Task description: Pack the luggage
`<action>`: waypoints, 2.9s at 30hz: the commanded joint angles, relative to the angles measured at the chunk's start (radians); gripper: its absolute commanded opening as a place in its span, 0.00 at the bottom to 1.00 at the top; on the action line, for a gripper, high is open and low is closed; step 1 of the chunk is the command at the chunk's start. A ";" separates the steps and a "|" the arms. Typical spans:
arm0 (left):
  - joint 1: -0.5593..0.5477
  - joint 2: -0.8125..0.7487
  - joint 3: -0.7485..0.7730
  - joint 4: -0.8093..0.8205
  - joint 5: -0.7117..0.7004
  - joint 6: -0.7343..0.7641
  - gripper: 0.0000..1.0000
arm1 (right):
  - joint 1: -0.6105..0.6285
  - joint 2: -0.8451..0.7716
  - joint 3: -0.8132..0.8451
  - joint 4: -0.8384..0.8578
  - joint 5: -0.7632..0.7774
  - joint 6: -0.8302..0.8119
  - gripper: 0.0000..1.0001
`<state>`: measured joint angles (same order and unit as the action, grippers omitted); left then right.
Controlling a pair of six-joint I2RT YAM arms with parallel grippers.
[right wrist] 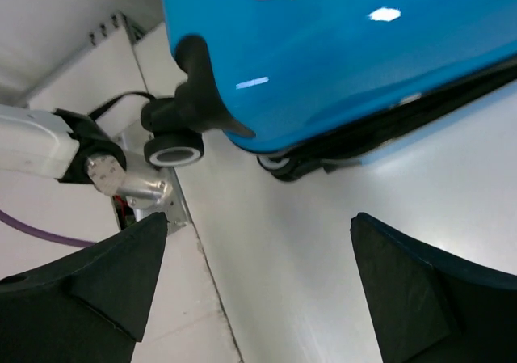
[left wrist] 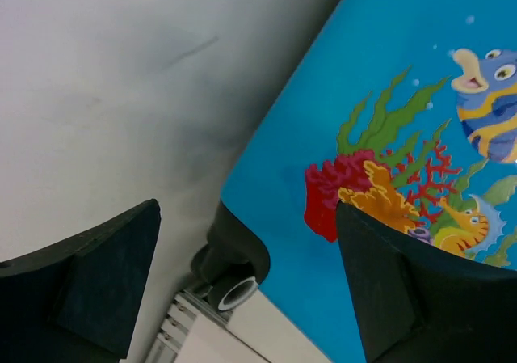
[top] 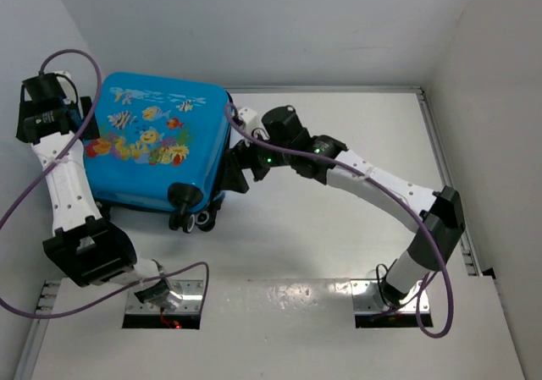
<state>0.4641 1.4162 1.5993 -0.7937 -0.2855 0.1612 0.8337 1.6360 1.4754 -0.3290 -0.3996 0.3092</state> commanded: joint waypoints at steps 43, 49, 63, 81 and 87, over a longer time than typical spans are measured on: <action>-0.122 0.185 -0.388 0.094 0.476 -0.026 0.59 | -0.041 -0.116 -0.245 -0.028 0.311 0.232 0.93; -0.015 0.109 -0.193 0.125 0.261 -0.016 0.59 | -0.050 -0.159 -0.305 0.031 0.280 0.202 0.93; 0.269 0.447 0.052 -0.056 0.509 0.271 0.57 | -0.044 -0.088 -0.224 0.031 0.272 0.171 0.93; -0.116 0.339 -0.245 0.004 0.635 0.092 0.51 | -0.035 -0.160 -0.207 -0.120 0.304 0.185 0.98; -0.157 0.329 -0.245 0.036 0.606 0.046 0.70 | -0.001 -0.123 -0.193 -0.170 0.544 0.053 0.98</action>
<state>0.3611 1.7905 1.3563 -0.7254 0.2085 0.2340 0.7956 1.5021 1.2465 -0.5407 0.0566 0.4469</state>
